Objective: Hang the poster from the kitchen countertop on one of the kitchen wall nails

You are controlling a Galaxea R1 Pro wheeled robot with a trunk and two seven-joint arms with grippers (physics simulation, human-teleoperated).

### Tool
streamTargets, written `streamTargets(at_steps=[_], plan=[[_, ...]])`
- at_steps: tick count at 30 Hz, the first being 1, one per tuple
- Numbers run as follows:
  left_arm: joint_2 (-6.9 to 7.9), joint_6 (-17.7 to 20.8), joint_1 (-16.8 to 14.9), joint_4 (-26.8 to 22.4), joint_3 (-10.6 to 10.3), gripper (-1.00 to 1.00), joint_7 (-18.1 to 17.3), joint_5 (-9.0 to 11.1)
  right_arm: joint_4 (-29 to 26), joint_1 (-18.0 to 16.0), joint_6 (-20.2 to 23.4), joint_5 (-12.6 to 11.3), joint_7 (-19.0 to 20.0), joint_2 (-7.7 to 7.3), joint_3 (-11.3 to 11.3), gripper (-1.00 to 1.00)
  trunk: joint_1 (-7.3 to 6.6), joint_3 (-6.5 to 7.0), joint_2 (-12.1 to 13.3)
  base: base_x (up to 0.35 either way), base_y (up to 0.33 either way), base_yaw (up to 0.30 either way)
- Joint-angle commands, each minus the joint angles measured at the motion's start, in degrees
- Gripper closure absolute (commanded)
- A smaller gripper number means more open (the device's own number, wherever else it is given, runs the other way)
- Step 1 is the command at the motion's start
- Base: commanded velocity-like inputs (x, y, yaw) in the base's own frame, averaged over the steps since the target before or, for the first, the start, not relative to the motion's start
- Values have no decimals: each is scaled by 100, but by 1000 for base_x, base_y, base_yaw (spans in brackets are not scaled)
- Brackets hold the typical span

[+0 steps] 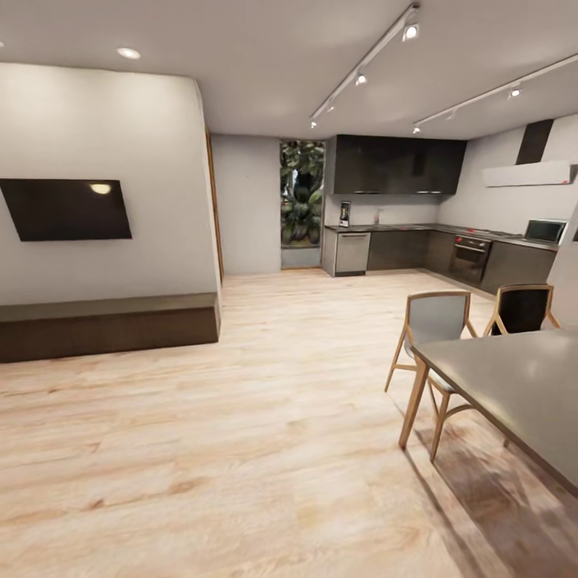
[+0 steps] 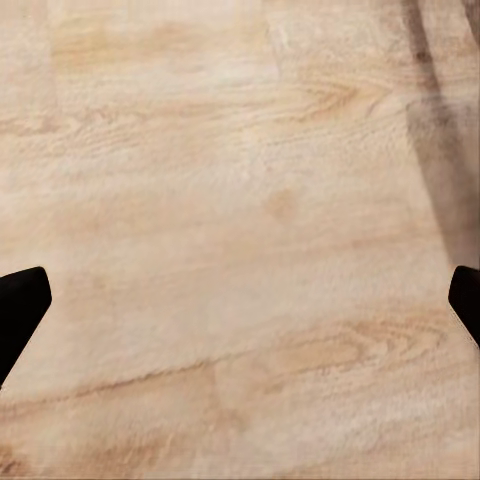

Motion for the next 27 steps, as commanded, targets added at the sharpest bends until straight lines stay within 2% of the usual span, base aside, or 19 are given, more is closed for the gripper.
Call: streamTargets(at_steps=[1,27], plan=[[1,-9,1,-5,0,-100,-4,2,7,-3,-18,5,-1,-2,1,-100,4,-5,-2,343,0,-4],[1,-10,-2,-5,0,-100,1,2,12,-5,-27,6,-18,-1,1,-100,4,-5,-2,343,0,0]])
